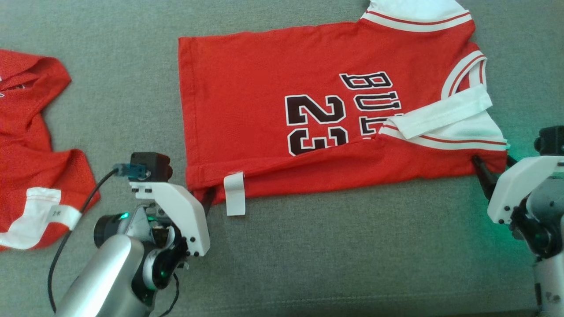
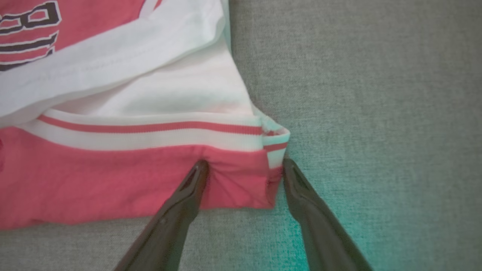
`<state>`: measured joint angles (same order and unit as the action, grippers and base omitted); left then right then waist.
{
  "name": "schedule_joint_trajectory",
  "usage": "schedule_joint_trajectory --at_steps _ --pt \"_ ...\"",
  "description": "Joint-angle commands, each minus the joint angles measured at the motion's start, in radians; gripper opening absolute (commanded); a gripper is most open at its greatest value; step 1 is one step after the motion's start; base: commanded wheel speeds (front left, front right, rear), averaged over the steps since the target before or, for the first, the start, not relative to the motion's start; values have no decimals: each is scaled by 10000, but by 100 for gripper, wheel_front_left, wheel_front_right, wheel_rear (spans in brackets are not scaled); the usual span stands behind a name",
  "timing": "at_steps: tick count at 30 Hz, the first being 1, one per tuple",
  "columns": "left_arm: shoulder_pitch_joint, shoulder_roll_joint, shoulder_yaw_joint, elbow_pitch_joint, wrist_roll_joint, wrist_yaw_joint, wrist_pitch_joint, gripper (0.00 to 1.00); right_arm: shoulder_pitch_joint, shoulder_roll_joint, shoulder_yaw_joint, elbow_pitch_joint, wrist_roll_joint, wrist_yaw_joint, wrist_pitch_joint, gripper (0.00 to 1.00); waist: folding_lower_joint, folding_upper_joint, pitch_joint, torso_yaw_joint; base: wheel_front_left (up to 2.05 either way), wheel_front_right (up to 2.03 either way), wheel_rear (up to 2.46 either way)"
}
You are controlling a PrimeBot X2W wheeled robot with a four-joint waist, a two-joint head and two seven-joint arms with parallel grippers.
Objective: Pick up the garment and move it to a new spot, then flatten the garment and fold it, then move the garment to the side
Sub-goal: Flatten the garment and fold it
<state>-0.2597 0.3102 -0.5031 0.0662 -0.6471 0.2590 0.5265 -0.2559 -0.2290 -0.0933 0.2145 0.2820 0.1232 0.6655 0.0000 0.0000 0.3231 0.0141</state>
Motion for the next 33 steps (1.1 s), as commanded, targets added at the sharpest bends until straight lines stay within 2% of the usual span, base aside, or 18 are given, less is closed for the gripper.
schedule_joint_trajectory --at_steps 1,4,5,6,7,8,15,22,26,33 --pt "-160 75 129 -38 -133 -68 136 44 -199 -106 309 -157 96 75 72 100 0 0 -7 12 0 0 0" --pt "-119 57 65 -3 -208 -160 167 40 -200 -148 393 -72 191 75 71 100 0 0 -55 20 0 0 0" --pt "-96 62 45 3 -226 -182 182 36 -195 -155 425 -52 248 75 57 95 0 0 -80 18 0 0 0" --pt "-69 78 13 12 -241 -217 205 24 -187 -158 478 -34 330 75 41 45 0 0 -117 10 0 0 0" --pt "-38 87 -5 17 -269 -250 220 0 -174 -172 540 -27 446 75 13 9 0 0 -154 4 0 0 0" --pt "-2 94 -28 17 -312 -300 241 0 -166 -195 548 -13 536 75 -27 0 0 0 -195 -3 0 0 0" --pt "-60 409 479 -428 -769 -424 310 0 -213 -568 475 -441 1625 75 252 0 0 0 -667 -33 0 0 0" --pt "-75 1241 1239 -1946 -1572 -467 1204 0 59 -1543 -208 -1915 2732 75 2042 0 0 0 -1081 -61 0 0 0" --pt "524 1457 1429 -2899 -2236 -432 1730 0 1023 -1727 -775 -2828 3009 75 3104 0 0 0 -1194 -40 0 0 0" --pt "2047 1791 1524 -3559 -2900 -234 2166 0 3188 -1854 -925 -4136 3410 75 4314 0 0 0 -1089 -61 0 0 0"
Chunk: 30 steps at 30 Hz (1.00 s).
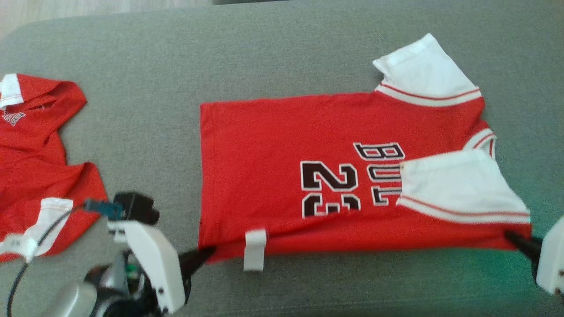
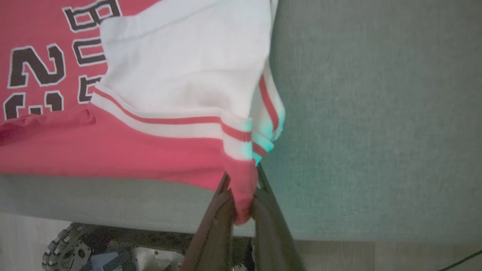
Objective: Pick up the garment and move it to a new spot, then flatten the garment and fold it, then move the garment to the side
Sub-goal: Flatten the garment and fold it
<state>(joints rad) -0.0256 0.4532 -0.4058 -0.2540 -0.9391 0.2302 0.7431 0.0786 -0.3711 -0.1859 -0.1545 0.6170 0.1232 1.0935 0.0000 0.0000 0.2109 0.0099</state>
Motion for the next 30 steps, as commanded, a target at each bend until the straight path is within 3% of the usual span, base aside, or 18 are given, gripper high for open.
schedule_joint_trajectory --at_steps 1,6,7,8,9,10,12,21,26,30 --pt "-91 404 535 -363 51 81 -39 0 62 -471 23 -539 29 75 58 0 0 0 68 -33 0 0 0" --pt "369 199 456 -61 387 258 -633 0 521 -580 182 -537 -317 75 -379 0 0 0 262 -27 0 0 0" --pt "351 122 412 45 470 262 -756 11 508 -613 254 -476 -416 75 -524 0 0 0 284 -21 0 0 0" --pt "351 122 412 45 470 262 -756 11 508 -613 254 -476 -416 75 -524 0 0 0 284 -21 0 0 0" --pt "272 -49 331 243 606 285 -965 47 479 -780 502 -384 -586 75 -732 27 0 0 304 -7 0 0 0" --pt "272 -49 331 243 606 285 -965 47 479 -780 502 -384 -586 75 -732 27 0 0 304 -7 0 0 0" --pt "168 -207 260 383 717 296 -1143 100 432 -936 695 -329 -675 75 -976 100 0 0 303 1 0 0 0" --pt "-397 -615 675 795 1042 596 -2070 100 -422 -1199 400 -106 -1192 75 -2162 100 0 0 251 -29 0 0 0" --pt "-1346 -622 561 995 1595 650 -2253 100 -2003 -971 263 -97 -1794 75 -3249 100 0 0 753 -1 0 0 0" --pt "-2659 -748 286 1237 2180 599 -2317 100 -3559 -765 772 498 -2208 75 -3740 100 0 0 1465 146 0 0 0"
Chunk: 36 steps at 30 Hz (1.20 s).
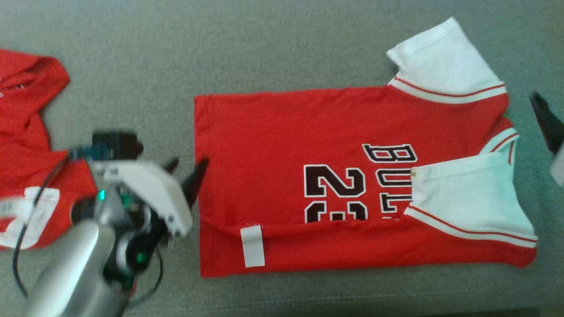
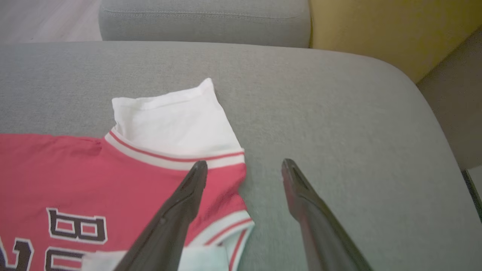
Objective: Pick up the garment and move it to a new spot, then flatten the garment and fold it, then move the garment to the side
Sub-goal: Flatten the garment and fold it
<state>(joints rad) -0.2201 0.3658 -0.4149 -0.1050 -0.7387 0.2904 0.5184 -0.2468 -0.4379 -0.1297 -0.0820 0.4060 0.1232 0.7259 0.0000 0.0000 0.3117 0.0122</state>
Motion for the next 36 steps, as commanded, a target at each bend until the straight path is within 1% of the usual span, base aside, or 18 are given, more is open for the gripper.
schedule_joint_trajectory --at_steps 1,5,11,15,19,24,29,32,33,35,36 --pt "-1091 49 303 -116 325 -8 -103 100 -666 -103 432 -67 -222 75 -130 100 0 0 624 180 0 0 0" --pt "-2523 -194 -125 698 967 -112 -122 100 -2082 -104 1048 838 -551 75 -314 100 0 0 1266 438 0 0 0" --pt "-4145 -649 -630 1873 1353 -475 -18 100 -3968 -74 1541 2406 -864 75 -553 100 0 0 1948 750 0 0 0" --pt "-4924 -890 -971 2624 1578 -724 33 100 -4837 1 1635 3415 -1017 75 -689 100 0 0 2153 915 0 0 0" --pt "-5389 -1088 -1251 3241 1690 -926 112 100 -5368 68 1798 4269 -1043 75 -530 100 0 0 2195 972 0 0 0" --pt "-5688 -1113 -1502 3652 1719 -1194 314 100 -5741 78 2104 4743 -948 75 -500 100 0 0 2210 933 0 0 0" --pt "-5756 -1019 -1526 3813 1736 -1233 338 100 -5825 91 2379 4916 -785 75 -563 100 0 0 2150 845 0 0 0" --pt "-5738 -949 -1591 3831 1671 -1343 474 100 -5870 65 2594 4922 -605 75 -599 100 0 0 2159 795 0 0 0" --pt "-5718 -927 -1623 3823 1649 -1375 538 96 -5883 66 2642 4932 -532 75 -592 100 0 0 2161 790 0 0 0" --pt "-5689 -866 -1708 3792 1630 -1439 698 53 -5903 36 2739 4960 -450 75 -568 100 0 0 2159 790 0 0 0" --pt "-5683 -828 -1747 3762 1635 -1458 769 48 -5913 12 2788 4981 -442 75 -548 100 0 0 2158 793 0 0 0"
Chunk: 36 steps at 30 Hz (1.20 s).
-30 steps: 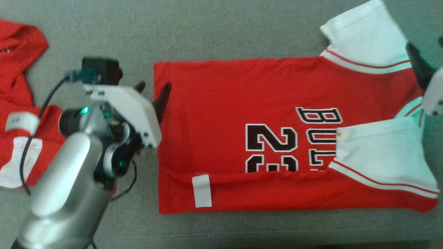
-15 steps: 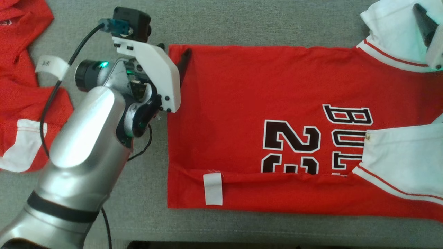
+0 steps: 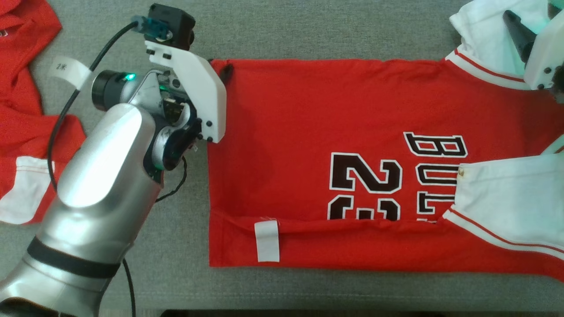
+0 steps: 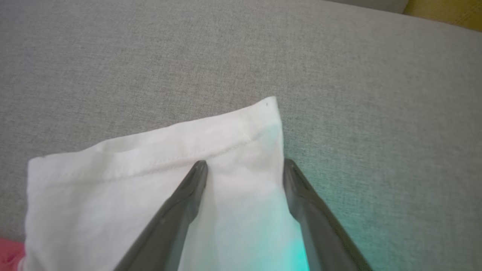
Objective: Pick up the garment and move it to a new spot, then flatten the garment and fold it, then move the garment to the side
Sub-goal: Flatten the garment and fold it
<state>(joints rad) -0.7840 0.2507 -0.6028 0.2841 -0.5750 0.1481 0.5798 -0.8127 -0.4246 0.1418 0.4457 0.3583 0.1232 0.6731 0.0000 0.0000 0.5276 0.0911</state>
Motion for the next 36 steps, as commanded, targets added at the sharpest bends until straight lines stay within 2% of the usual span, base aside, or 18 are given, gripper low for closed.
schedule_joint_trajectory --at_steps 1,2,3,4,12,17,21,25,29,33,36 --pt "-33 354 104 -165 -16 -52 236 45 -268 -135 123 -276 49 75 -1 100 0 0 1 8 0 0 0" --pt "-28 392 64 -208 -28 -83 330 38 -286 -141 164 -257 66 75 10 91 0 0 0 11 0 0 0" --pt "-25 438 20 -245 -23 -108 422 25 -300 -126 210 -226 127 75 46 29 0 0 -7 13 0 0 0" --pt "-24 486 -22 -285 -6 -128 487 0 -315 -103 250 -209 216 75 66 0 0 0 -21 11 0 0 0" --pt "-343 547 324 -455 18 109 67 0 -746 -162 227 -303 273 75 -1478 0 0 0 -223 -68 0 0 0" --pt "-493 833 804 -584 -79 290 -255 0 -1136 -125 -114 -115 384 75 -2423 0 0 0 -490 -253 0 0 0" --pt "-251 952 1100 -992 -264 391 -529 0 -947 -291 -128 -494 850 75 -2607 0 0 0 -638 -373 0 0 0" --pt "562 1084 1360 -1862 -494 525 -960 0 147 -748 -3 -1644 1406 75 -2725 0 0 0 -917 -526 0 0 0" --pt "1864 1377 1543 -3107 -761 731 -1148 0 2070 -1147 -249 -3300 1940 75 -2513 0 0 0 -1200 -694 0 0 0" --pt "3173 1636 1677 -4099 -1028 990 -1209 0 4214 -1171 -826 -4809 2086 75 -2161 0 0 0 -1474 -876 0 0 0" --pt "3726 1746 1805 -4412 -1146 1145 -1279 0 5120 -1017 -1170 -5399 2032 75 -2031 0 0 0 -1604 -983 0 0 0"
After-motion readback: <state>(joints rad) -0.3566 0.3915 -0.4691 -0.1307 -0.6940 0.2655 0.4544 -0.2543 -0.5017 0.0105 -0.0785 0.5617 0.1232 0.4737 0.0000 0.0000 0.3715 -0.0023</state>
